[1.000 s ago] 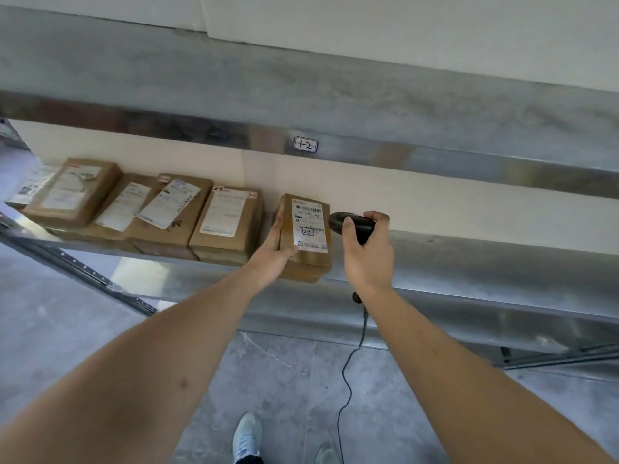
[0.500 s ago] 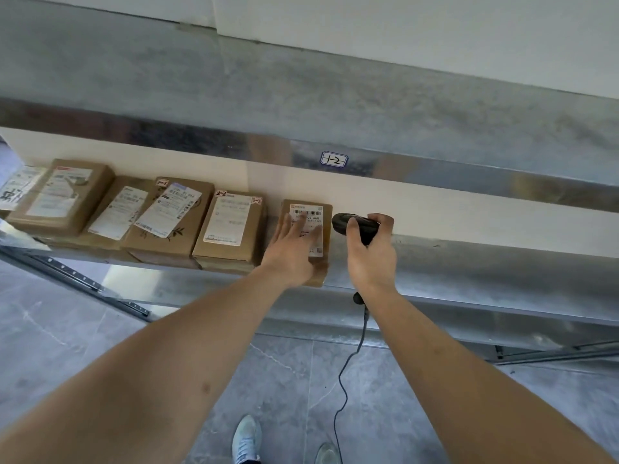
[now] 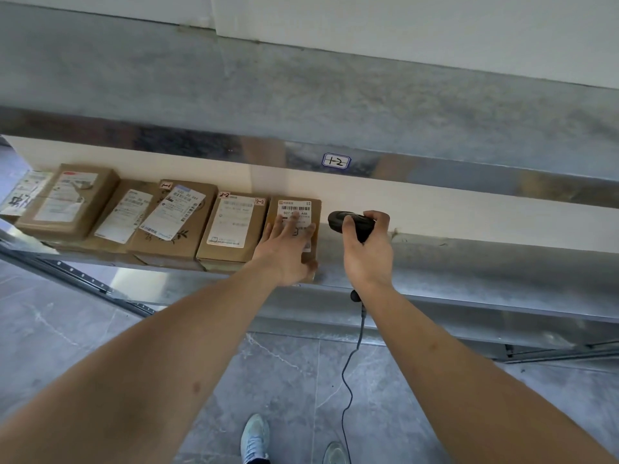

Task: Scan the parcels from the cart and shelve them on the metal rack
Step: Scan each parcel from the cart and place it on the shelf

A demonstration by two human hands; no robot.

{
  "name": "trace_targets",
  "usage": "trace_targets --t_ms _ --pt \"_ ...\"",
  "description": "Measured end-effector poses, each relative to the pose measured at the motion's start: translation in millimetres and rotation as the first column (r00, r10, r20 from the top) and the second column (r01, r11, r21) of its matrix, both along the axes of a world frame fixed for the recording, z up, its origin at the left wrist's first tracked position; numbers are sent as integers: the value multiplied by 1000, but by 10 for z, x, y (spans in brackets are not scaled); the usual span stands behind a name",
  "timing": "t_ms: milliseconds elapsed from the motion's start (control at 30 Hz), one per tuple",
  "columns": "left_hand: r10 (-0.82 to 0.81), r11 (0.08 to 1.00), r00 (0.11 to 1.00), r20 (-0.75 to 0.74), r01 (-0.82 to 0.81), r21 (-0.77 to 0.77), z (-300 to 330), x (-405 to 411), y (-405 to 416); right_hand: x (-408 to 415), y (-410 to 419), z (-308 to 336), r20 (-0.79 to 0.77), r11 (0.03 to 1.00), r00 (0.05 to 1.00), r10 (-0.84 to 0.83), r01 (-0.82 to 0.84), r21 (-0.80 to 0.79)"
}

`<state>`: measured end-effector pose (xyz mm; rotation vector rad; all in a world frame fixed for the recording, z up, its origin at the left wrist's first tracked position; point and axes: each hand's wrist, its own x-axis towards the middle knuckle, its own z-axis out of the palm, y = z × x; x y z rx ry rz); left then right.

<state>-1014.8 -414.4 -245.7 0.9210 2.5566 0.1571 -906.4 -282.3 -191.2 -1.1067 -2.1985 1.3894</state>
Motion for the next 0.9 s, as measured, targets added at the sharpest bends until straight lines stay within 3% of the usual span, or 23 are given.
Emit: trace_targets --t_ms 367,600,900 --pt "-44 998 999 0 44 -56 307 15 93 213 -36 95 -2 995 995 -99 99 4" --pt "-244 970 964 -110 242 -31 716 286 275 630 -158 407 -98 970 967 -235 240 45" --pt "-453 875 855 -253 480 56 1284 1069 693 1707 -197 897 -209 895 893 -399 429 123"
